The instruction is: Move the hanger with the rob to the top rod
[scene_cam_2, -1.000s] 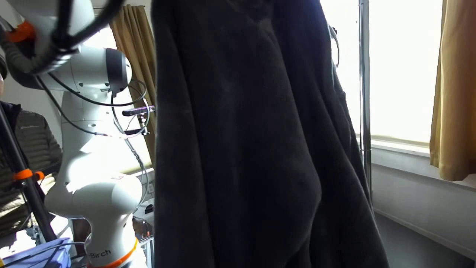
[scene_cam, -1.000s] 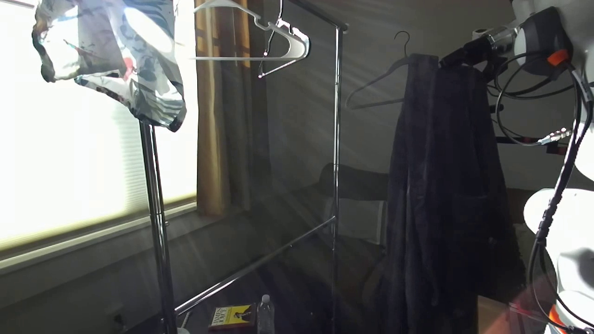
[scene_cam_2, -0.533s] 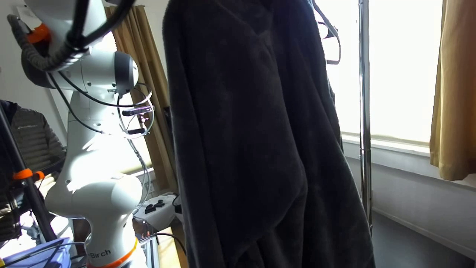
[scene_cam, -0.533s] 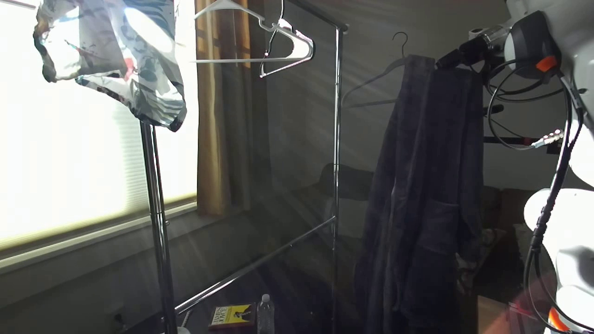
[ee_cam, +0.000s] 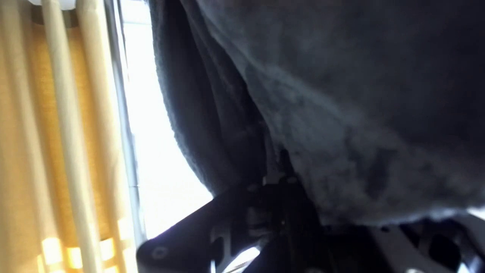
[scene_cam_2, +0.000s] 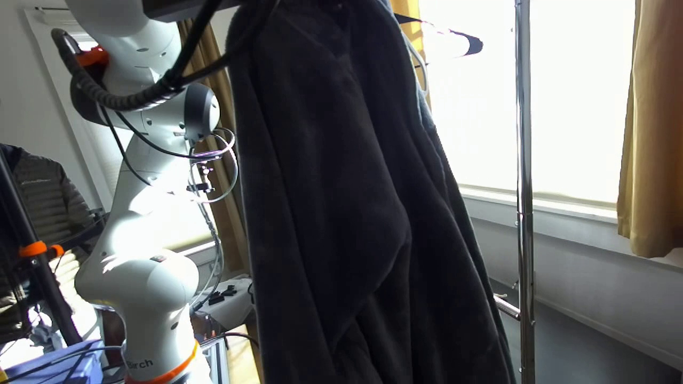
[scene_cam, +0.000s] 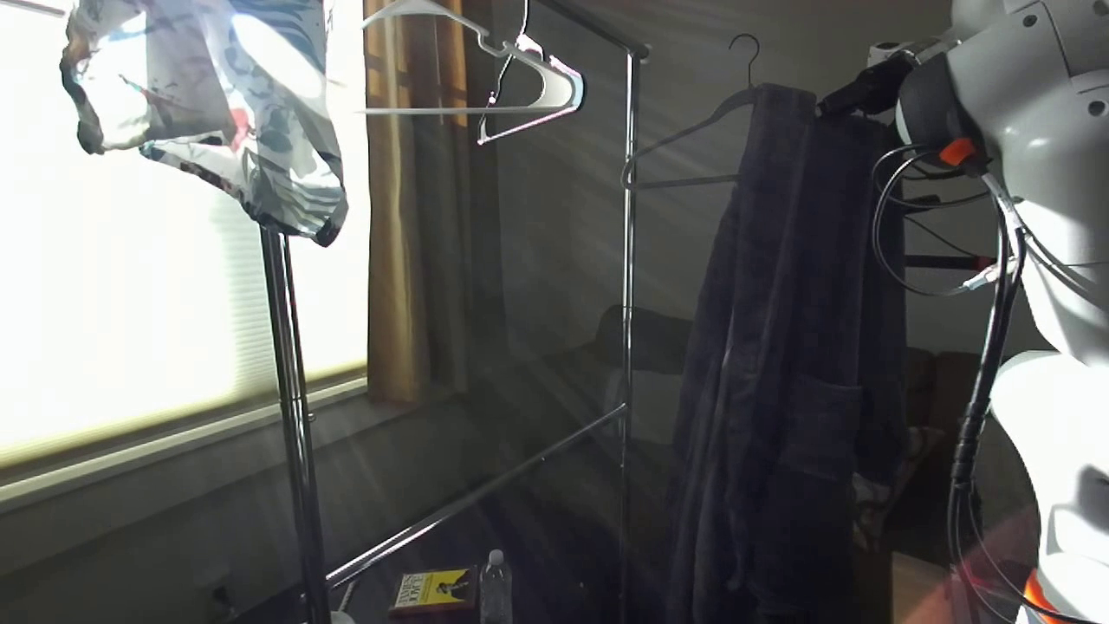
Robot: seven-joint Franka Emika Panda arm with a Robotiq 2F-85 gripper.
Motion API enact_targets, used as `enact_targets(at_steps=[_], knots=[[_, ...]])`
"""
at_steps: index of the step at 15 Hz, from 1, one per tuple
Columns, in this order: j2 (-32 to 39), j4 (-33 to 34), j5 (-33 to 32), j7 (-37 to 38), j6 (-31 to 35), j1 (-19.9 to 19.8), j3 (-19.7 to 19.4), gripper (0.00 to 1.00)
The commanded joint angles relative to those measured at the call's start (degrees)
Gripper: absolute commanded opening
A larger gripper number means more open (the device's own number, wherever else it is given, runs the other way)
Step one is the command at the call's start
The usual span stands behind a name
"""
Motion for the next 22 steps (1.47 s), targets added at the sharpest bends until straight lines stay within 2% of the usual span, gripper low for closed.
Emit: enact_targets(at_steps=[1,3,4,5,7,10,11,13,14,15,16,17,18,19,20,21,22], knots=[[4.5,-4.9,6.3,-0.4,-1.3,9.4,-11.7,0.02],[10.2,-8.5,12.8,1.1,-1.3,11.2,-16.4,0.02],[13.3,-9.8,16.9,2.4,-1.3,10.1,-17.3,0.02],[14.3,-8.7,20.9,2.7,0.7,5.7,-13.3,0.02],[20.1,-10.5,28.3,5.2,3.1,4.7,-14.1,0.02],[28.3,-11.5,37.0,8.1,8.7,1.8,-12.8,0.02],[31.5,-13.1,36.9,9.1,9.9,3.7,-15.9,0.02],[34.4,-10.5,38.3,7.8,14.5,0.5,-12.8,0.02],[36.2,-10.5,38.3,7.1,15.8,0.0,-12.7,0.02],[38.3,-11.0,38.1,8.0,17.0,0.7,-13.9,0.02],[38.4,-10.8,35.4,8.7,19.9,3.3,-14.4,0.02],[37.8,-10.2,34.9,8.4,19.4,3.6,-14.1,0.02],[38.4,-10.0,36.4,8.4,15.8,0.9,-12.8,0.07],[38.5,-9.9,34.8,7.9,17.5,2.7,-12.8,0.07],[38.9,-9.9,34.8,8.1,17.6,2.8,-13.0,0.02],[39.7,-10.1,34.5,9.2,19.1,2.7,-12.9,0.02],[41.4,-9.8,35.5,11.7,19.3,0.7,-13.0,0.02]])
